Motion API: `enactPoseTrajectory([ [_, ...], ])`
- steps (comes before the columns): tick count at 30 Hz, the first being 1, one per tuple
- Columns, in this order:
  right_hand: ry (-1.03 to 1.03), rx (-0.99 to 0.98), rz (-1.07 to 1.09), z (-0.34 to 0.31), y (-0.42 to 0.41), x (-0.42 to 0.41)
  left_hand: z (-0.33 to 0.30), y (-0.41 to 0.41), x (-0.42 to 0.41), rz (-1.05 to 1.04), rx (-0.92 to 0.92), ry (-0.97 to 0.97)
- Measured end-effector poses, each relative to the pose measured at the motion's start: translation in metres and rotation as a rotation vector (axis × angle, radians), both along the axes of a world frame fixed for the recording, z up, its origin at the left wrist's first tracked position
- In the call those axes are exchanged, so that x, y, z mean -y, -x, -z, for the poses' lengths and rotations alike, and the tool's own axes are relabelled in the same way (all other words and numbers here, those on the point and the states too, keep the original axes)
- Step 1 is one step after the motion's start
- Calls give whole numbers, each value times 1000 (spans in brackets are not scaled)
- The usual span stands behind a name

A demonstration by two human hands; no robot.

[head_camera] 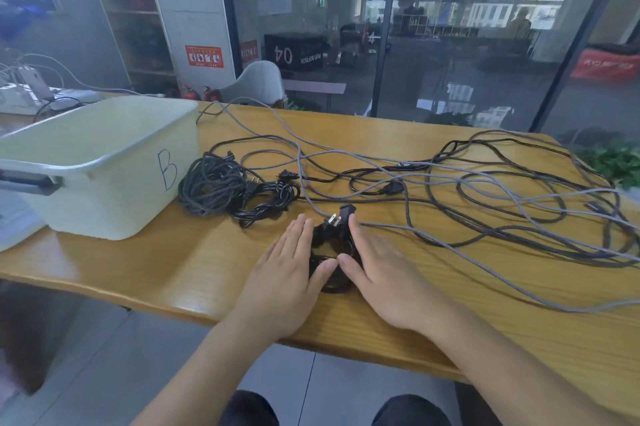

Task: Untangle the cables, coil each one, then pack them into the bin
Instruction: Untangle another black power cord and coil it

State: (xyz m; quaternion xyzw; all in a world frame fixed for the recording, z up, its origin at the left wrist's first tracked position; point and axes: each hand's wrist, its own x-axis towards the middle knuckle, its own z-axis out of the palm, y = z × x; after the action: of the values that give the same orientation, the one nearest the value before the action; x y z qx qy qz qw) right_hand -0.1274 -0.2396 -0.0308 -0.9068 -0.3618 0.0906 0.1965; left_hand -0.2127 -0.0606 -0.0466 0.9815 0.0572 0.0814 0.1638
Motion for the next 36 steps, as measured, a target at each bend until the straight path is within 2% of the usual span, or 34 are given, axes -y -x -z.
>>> enactPoseTrajectory([
  [4, 97, 25, 6, -4, 4, -1, 1, 0, 1, -2, -20, -124],
  [14, 88, 79, 19, -4, 35, -22, 0, 29, -17, -7, 17, -14],
  [19, 153, 132, -9, 2, 52, -54, 6, 57, -48, -58, 34, 5],
  [28, -81, 238, -146, 2, 76, -120, 2, 97, -117, -222, 73, 14],
  [36, -31, 246, -274, 4, 65, -160, 5, 99, -149, -405, 168, 67],
])
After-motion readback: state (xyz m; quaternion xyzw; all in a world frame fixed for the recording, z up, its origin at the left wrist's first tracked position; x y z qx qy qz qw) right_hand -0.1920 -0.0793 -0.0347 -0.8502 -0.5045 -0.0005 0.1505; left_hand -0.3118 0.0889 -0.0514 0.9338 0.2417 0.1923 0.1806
